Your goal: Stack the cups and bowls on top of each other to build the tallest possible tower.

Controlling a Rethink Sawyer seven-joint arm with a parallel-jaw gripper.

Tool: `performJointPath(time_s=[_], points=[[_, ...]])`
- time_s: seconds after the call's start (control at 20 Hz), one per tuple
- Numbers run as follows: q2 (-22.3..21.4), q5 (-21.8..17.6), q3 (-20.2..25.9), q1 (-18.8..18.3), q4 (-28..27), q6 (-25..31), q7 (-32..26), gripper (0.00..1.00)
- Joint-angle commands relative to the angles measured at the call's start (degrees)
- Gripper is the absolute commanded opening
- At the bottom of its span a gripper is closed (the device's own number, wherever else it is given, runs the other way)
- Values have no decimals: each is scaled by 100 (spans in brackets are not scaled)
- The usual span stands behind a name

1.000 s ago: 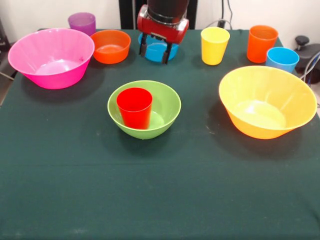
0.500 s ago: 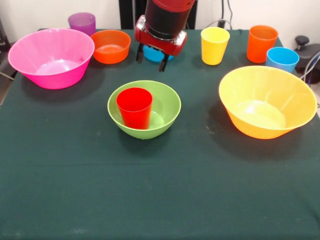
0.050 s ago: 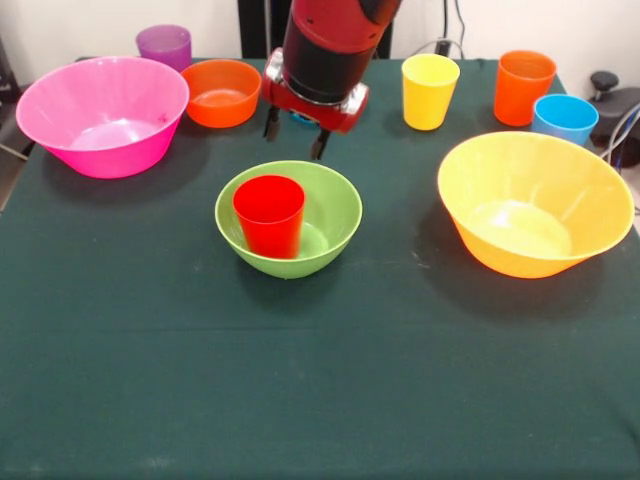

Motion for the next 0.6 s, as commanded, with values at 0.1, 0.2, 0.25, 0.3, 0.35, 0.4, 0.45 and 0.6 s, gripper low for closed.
performJointPath(time_s=[0.1, 0.2, 0.25, 0.3, 0.35, 0.4, 0.45, 0.6], points=[[484, -139, 568, 69, -974, 695, -394, 100], [502, -124, 573, 74, -1030, 741, -397, 100], [522, -119, 574, 85, -1084, 776, -397, 100], [526, -105, 578, 85, -1115, 817, -397, 100], [500, -94, 582, 76, -1090, 828, -408, 100], [498, -85, 583, 76, -1105, 849, -405, 100], [505, -83, 580, 83, -1134, 869, -395, 100], [515, -78, 563, 115, -1187, 912, -354, 100]])
